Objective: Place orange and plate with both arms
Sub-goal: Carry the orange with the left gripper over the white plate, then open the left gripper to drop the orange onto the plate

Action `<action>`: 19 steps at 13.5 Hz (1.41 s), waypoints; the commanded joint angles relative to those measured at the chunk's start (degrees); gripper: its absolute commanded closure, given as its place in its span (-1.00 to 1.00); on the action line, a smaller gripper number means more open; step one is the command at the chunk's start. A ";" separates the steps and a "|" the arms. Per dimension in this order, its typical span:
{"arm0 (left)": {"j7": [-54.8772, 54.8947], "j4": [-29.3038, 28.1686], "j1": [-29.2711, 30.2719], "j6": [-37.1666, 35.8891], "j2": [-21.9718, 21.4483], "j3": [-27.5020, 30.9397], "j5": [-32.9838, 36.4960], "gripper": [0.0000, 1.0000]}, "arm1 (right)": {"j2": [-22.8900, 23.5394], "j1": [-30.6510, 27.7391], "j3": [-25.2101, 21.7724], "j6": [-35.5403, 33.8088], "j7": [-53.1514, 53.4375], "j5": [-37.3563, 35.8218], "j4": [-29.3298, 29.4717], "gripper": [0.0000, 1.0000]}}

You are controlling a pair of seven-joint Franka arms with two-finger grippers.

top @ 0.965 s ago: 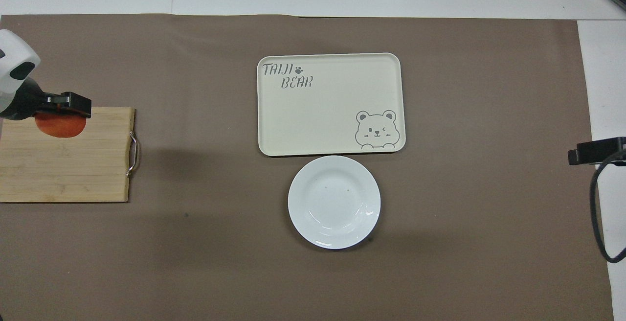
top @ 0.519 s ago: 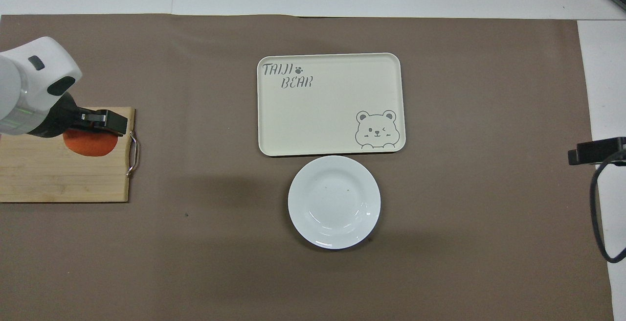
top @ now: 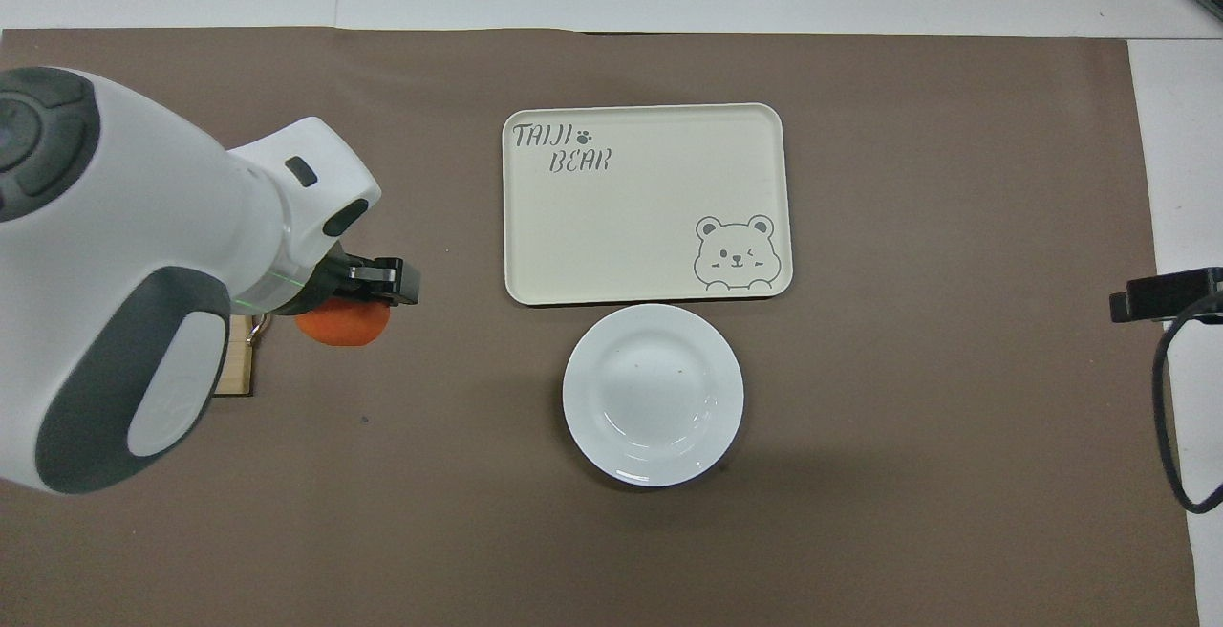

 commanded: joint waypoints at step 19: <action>-10.23 -18.01 -28.00 47.40 18.24 0.96 -8.11 -0.99 | 0.63 -0.41 0.22 -0.22 -1.44 -0.48 0.93 -1.00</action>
